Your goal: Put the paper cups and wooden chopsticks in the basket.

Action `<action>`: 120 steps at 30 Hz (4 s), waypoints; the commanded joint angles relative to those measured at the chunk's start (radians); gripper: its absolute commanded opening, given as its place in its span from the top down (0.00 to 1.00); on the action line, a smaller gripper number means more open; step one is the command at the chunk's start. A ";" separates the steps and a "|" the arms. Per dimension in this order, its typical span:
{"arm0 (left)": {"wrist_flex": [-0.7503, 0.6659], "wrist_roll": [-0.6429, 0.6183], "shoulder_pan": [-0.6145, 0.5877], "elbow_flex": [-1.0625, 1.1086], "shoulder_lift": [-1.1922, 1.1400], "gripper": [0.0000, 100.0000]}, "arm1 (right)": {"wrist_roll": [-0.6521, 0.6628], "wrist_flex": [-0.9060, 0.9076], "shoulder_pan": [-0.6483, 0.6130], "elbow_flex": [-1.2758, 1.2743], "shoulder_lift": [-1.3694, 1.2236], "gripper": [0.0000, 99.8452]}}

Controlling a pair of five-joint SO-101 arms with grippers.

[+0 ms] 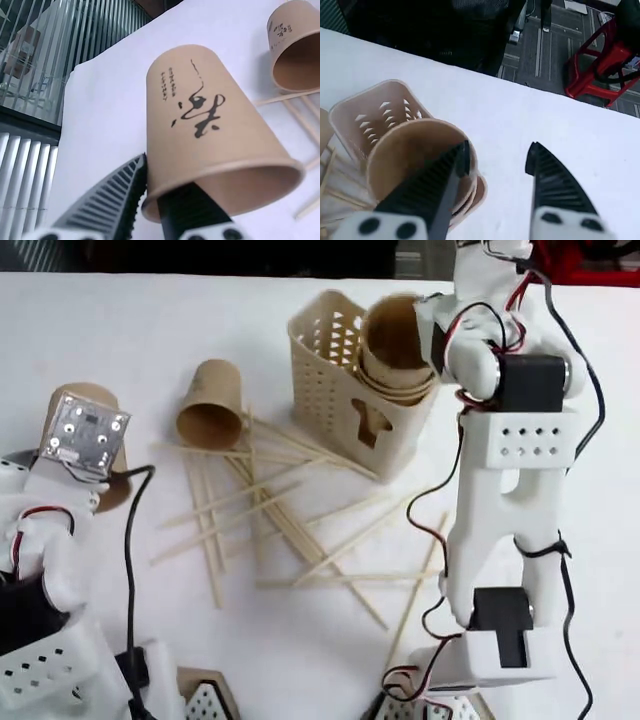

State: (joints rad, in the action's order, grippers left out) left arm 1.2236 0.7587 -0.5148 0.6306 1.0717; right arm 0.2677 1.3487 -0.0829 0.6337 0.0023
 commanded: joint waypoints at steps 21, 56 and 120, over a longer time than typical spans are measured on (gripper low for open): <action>0.000 -0.325 0.484 -0.301 -0.016 0.98 | -0.008 0.346 0.229 -0.146 0.087 0.81; 0.342 -0.288 0.974 -1.442 -1.171 0.96 | -0.227 -0.216 0.389 -0.859 0.085 0.81; 0.114 -0.347 0.865 -2.038 -1.570 0.84 | -0.219 -0.220 0.383 -0.879 0.088 0.81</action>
State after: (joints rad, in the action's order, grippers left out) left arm 1.2528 0.4258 0.3920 -1.3042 -0.5746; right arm 0.0499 1.1385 0.2946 -0.2516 0.0591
